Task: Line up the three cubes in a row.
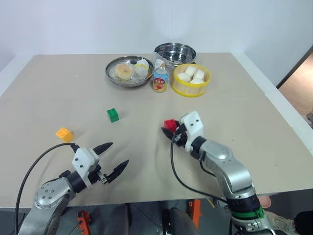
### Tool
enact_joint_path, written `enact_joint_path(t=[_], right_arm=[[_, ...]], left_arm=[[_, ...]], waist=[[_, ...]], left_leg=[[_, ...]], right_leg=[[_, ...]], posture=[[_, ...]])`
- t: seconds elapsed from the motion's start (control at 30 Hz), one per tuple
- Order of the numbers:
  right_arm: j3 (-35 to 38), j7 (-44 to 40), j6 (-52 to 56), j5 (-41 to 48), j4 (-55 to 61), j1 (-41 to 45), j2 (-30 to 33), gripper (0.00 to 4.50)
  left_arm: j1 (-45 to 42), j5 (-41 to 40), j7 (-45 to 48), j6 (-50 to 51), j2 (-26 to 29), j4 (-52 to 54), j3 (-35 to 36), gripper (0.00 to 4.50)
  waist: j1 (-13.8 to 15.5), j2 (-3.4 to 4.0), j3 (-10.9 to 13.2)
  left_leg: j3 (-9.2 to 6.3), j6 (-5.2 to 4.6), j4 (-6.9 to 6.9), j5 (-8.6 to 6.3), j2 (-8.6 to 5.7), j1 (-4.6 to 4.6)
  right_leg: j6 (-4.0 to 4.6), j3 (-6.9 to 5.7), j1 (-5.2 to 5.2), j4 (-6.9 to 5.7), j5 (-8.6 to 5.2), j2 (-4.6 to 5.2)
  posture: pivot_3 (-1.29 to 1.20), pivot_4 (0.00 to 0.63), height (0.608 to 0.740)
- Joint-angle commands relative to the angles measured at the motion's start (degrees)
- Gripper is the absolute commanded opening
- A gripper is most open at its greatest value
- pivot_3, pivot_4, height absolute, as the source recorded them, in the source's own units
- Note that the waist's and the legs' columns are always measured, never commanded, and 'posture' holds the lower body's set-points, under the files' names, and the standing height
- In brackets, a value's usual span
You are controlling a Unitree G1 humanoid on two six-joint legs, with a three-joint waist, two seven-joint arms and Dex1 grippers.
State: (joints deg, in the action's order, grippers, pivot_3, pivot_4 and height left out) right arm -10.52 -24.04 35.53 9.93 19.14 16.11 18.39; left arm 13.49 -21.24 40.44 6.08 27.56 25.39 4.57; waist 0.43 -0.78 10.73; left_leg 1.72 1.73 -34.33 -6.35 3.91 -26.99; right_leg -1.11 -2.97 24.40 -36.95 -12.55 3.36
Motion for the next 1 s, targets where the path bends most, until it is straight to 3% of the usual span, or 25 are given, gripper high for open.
enact_joint_path(t=[0.03, 0.37, 0.67, 1.0], right_arm=[[-0.6, -3.3, -1.8, 1.0, 4.2, -0.6, 1.7, 1.76], [-3.4, -17.1, -5.9, 4.3, -0.1, 5.2, 5.4, 1.76], [-6.4, -29.7, -13.8, 3.2, -10.9, 11.9, 8.3, 1.76], [-8.1, -36.7, -17.8, 3.3, -16.5, 15.9, 7.7, 1.76]], left_arm=[[0.3, 0.2, -0.1, -1.4, 0.0, 0.8, 0.4, 4.5], [-0.9, 0.6, 0.2, -1.5, -0.5, -0.2, -0.8, 4.5], [-0.6, 1.0, 0.1, -1.8, -1.0, 0.3, -1.3, 4.5], [-0.3, 1.2, -0.7, -1.8, -1.4, 0.9, -1.9, 4.5]], waist=[[0.0, 0.0, 0.0], [0.0, 0.0, 0.0], [0.0, -0.01, 0.0], [0.0, -0.01, 0.0]], left_leg=[[0.0, 0.0, 0.0, 0.0, 0.0, 0.0], [-0.05, 0.02, -0.05, -0.01, 0.03, 0.06], [-0.03, 0.01, -0.07, 0.0, 0.02, 0.06], [-0.03, 0.01, -0.07, -0.01, 0.03, 0.06]], right_leg=[[0.0, 0.0, 0.0, 0.0, 0.0, 0.0], [0.02, -0.05, 0.19, 0.0, 0.02, 0.01], [0.03, -0.06, 0.06, 0.0, 0.03, -0.01], [0.03, -0.05, -0.06, -0.01, 0.03, -0.06]], posture=[[0.0, 0.15, 0.74], [0.0, 0.15, 0.74], [0.0, 0.15, 0.74], [0.0, 0.15, 0.74]])
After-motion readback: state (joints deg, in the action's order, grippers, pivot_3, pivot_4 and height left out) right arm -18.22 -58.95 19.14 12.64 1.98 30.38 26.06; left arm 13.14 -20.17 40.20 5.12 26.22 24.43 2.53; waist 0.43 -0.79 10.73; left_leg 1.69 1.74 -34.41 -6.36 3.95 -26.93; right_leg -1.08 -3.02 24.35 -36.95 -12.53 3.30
